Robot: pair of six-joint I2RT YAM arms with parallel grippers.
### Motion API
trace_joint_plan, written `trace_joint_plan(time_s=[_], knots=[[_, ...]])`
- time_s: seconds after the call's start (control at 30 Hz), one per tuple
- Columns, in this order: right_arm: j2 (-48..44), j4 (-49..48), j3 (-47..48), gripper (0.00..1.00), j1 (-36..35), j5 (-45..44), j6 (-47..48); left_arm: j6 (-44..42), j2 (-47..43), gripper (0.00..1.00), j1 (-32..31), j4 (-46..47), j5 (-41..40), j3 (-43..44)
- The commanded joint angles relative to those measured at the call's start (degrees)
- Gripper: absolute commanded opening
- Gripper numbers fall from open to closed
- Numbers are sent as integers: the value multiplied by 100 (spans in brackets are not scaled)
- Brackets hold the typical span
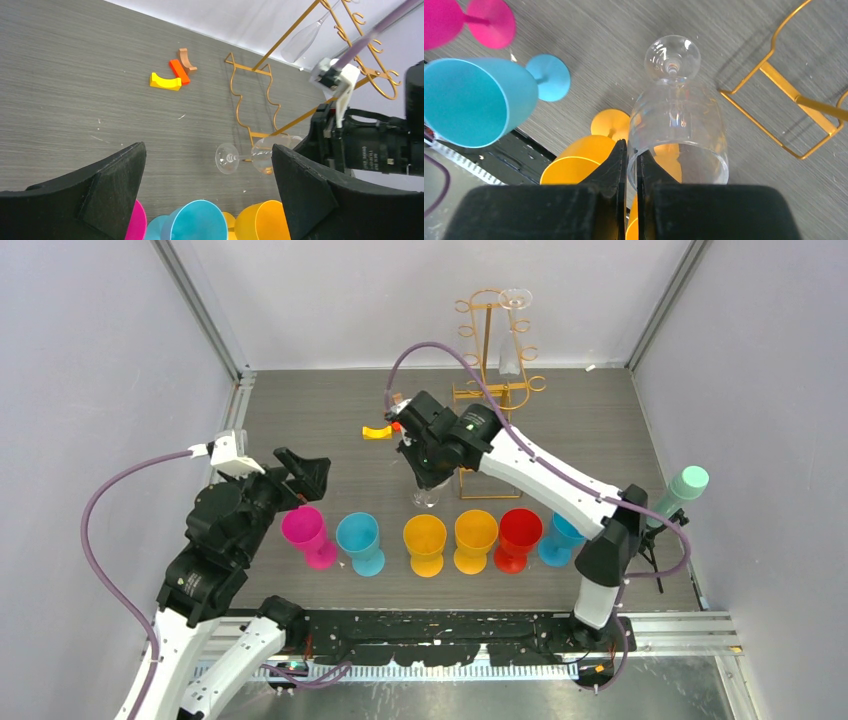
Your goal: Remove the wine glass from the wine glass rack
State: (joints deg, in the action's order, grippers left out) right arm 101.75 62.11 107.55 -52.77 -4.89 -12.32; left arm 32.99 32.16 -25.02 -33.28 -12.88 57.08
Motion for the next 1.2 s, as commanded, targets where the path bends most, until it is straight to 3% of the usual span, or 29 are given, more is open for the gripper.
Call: trace_joint_plan(time_s=[0.0, 0.17, 0.83, 1.17], knots=[[147, 358, 564, 0, -251, -314, 284, -120, 37, 100, -12, -12, -56, 54], [504, 569, 662, 0, -397, -592, 296, -112, 31, 100, -12, -54, -58, 24], [1124, 456, 789, 1, -350, -369, 234, -119, -76, 100, -12, -202, -168, -48], [1027, 661, 975, 9, -307, -162, 219, -130, -136, 100, -12, -236, -214, -50]])
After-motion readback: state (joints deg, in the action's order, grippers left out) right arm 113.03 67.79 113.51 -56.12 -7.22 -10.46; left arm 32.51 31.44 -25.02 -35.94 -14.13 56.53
